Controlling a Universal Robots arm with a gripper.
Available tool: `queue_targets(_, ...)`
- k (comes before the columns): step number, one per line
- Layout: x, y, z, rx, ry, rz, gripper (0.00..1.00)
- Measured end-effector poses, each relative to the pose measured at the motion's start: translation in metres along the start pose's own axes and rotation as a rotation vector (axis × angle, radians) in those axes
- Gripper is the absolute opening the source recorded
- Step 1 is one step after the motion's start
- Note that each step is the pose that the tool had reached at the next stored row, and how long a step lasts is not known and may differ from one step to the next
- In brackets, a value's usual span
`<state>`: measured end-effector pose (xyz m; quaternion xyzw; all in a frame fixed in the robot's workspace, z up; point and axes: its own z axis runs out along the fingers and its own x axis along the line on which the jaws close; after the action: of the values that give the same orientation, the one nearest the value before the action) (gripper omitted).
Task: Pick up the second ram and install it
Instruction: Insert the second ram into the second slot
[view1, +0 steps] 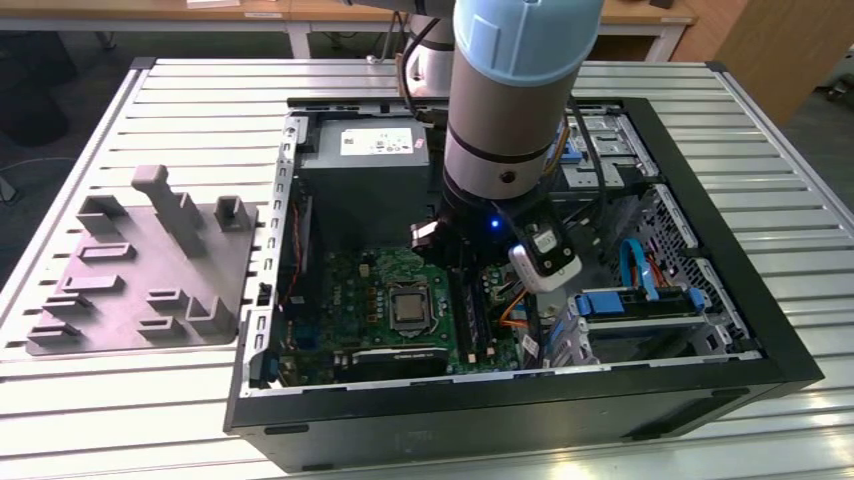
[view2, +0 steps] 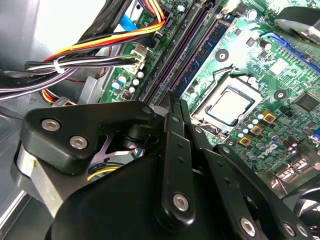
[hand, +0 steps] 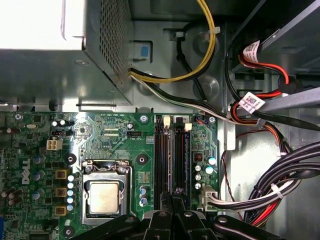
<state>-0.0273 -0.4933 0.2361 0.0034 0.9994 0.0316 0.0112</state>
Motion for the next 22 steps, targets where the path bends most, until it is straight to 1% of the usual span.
queue_targets(15, 0.0001, -0.0003, 0.0034, 0.0002, 0.0001, 0.0, 0.12)
queue_targets(22, 0.0021, -0.0004, 0.0057, -0.0004, -0.0001, 0.0, 0.12)
